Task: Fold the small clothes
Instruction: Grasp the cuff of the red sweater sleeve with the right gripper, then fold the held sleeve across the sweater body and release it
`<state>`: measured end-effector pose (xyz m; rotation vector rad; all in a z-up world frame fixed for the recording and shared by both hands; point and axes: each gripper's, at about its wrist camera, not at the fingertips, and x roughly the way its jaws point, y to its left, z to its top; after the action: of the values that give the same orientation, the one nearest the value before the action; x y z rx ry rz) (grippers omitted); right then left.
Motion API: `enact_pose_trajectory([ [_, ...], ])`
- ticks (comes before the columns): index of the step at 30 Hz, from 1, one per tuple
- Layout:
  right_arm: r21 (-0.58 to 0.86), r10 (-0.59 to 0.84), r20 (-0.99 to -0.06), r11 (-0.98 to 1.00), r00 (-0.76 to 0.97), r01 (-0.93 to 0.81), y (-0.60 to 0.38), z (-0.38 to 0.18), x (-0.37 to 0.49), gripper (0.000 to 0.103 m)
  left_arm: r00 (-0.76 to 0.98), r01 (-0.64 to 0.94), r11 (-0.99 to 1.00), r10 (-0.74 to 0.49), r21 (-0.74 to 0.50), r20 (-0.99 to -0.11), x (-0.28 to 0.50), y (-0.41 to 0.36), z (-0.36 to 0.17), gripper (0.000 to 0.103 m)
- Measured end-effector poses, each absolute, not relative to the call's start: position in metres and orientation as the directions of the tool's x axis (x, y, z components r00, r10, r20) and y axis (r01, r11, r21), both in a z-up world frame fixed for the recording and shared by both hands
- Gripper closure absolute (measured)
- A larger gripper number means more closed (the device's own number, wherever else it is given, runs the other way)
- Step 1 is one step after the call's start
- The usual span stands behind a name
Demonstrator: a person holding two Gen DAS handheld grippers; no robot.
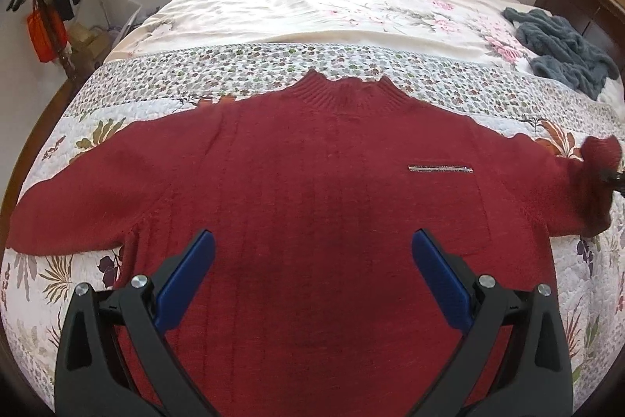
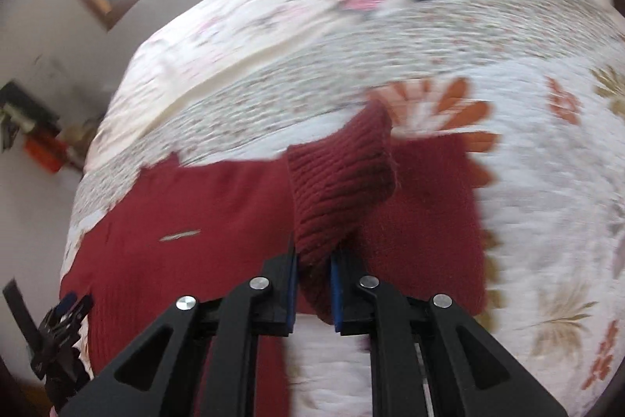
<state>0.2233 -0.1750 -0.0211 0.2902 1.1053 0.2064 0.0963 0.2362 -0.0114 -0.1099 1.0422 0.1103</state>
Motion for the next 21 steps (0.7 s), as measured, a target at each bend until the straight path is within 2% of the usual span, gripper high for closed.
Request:
enact_pose_trajectory([
  [8,0.297,0.358,-0.859,0.931,0.366,-0.213,-0.058,-0.045,0.215,0.090,0.496,-0.139,0.989,0.033,-0.041,-0.868,0.093,0.243,-0.013,0.003],
  [15,0.244,0.317,-0.902,0.934,0.292,-0.261,-0.020,-0.082,0.205,0.088,0.493,-0.128,0.991,0.032,-0.036,-0.870,0.097,0.243,-0.013,0.003],
  [17,0.252,0.327,-0.904,0.928,0.275,-0.276,-0.017,-0.087,0.201,0.080,0.492,-0.119,0.992,0.024,-0.041,-0.870,0.098,0.239,-0.013,0.003],
  [20,0.302,0.386,-0.891,0.897,0.239,-0.324,-0.016,-0.087,0.189,0.061,0.486,-0.109,0.993,0.007,-0.052,-0.874,0.101,0.234,-0.014,0.003],
  [21,0.328,0.416,-0.881,0.880,0.227,-0.343,-0.017,-0.086,0.183,0.061,0.484,-0.108,0.992,0.001,-0.059,-0.875,0.101,0.232,-0.015,0.003],
])
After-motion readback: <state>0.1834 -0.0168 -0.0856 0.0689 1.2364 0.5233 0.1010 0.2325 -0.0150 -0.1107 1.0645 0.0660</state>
